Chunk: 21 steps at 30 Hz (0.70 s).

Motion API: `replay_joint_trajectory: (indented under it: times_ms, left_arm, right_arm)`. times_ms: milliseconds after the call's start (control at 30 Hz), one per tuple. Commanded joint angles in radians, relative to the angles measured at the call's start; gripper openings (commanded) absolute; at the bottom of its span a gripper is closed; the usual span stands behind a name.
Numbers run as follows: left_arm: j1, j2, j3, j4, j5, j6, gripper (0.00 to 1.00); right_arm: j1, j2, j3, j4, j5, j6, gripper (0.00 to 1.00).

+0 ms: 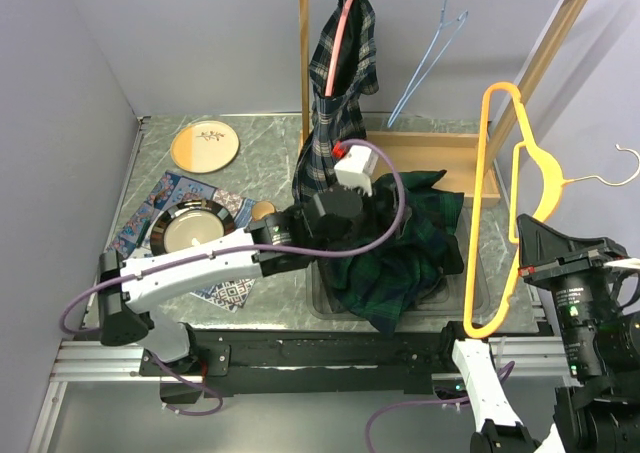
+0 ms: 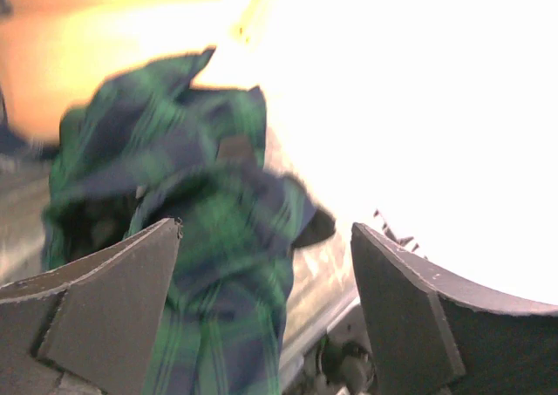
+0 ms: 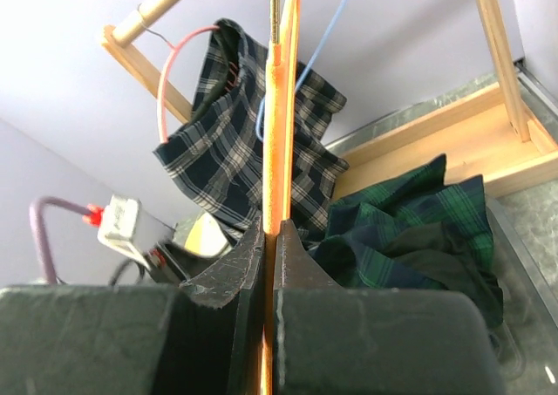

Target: Remove the skirt from the hanger

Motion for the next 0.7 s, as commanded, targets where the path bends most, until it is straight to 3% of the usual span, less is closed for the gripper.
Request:
replay_joint_trajectory:
  times_ms: [0, 200, 300, 433, 667]
  left_arm:
    - [0.028, 0.15, 0.106, 0.052, 0.042, 0.117, 0.83]
    - [0.078, 0.395, 0.196, 0.113, 0.188, 0.062, 0.75]
    - [0.076, 0.46, 0.081, 0.121, 0.229, -0.012, 0.71]
    - [0.026, 0.452, -0.203, 0.301, 0.185, -0.092, 0.69]
    - [0.021, 0.413, -0.093, 0.16, 0.094, -0.075, 0.75]
  right_arm:
    - [0.008, -0.004, 0.028, 0.079, -0.018, 0.008, 0.0]
    - [0.01, -0.004, 0.036, 0.088, -0.016, -0.003, 0.0]
    - [0.011, 0.005, 0.039, 0.09, -0.008, -0.006, 0.0]
    - [0.013, 0.004, 0.025, 0.093, -0.007, -0.012, 0.0]
    - [0.014, 0.0, 0.01, 0.096, -0.005, -0.009, 0.0]
